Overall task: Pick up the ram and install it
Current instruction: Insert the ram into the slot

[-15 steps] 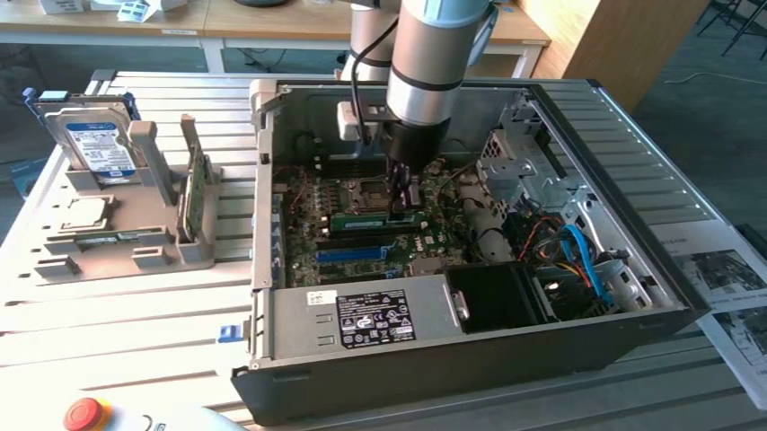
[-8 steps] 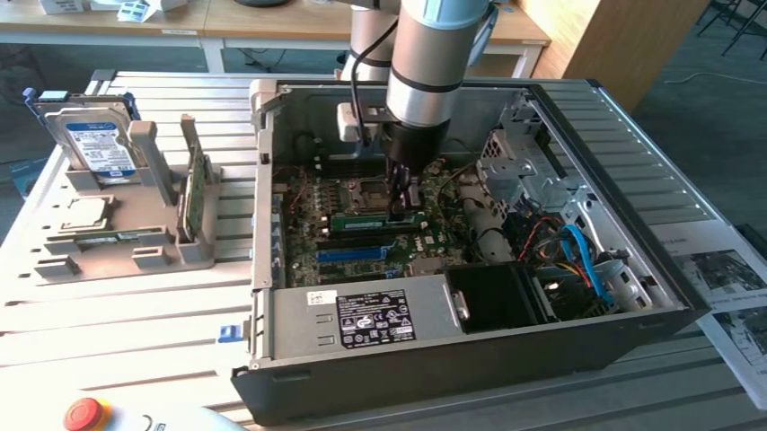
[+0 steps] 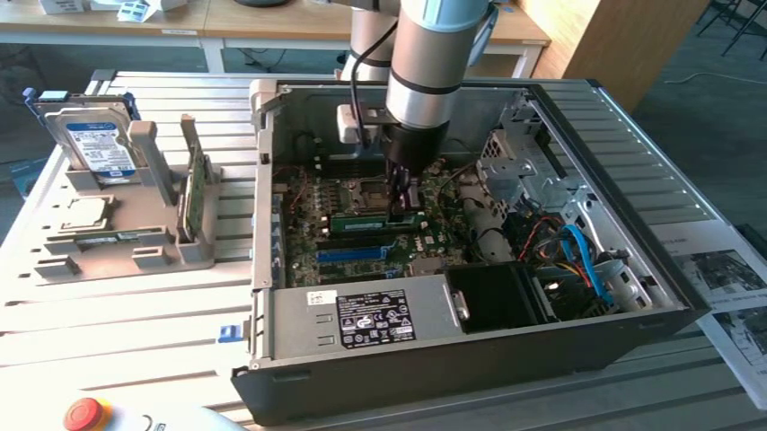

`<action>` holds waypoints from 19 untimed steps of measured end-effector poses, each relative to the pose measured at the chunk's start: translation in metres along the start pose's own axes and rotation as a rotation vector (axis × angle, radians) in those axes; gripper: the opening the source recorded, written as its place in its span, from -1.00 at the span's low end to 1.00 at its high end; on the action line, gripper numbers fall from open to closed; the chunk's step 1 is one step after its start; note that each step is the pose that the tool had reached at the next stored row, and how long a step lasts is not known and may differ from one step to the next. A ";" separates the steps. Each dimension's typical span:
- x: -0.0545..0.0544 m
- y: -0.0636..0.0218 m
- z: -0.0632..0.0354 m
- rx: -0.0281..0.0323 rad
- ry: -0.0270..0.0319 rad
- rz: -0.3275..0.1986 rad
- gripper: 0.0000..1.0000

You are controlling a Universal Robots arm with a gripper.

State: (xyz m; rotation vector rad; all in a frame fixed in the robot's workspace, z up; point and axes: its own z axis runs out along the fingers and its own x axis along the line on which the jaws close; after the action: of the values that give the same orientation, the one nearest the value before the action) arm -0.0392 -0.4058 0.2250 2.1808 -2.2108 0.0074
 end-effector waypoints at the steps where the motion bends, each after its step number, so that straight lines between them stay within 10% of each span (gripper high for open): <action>1: 0.000 0.0000 0.0003 0.0000 0.0000 0.000 -0.76; 19: 0.000 0.0000 0.0031 0.0000 0.0001 0.000 -0.76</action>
State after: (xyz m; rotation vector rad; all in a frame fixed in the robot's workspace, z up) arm -0.0393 -0.4059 0.2219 2.1807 -2.2107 0.0074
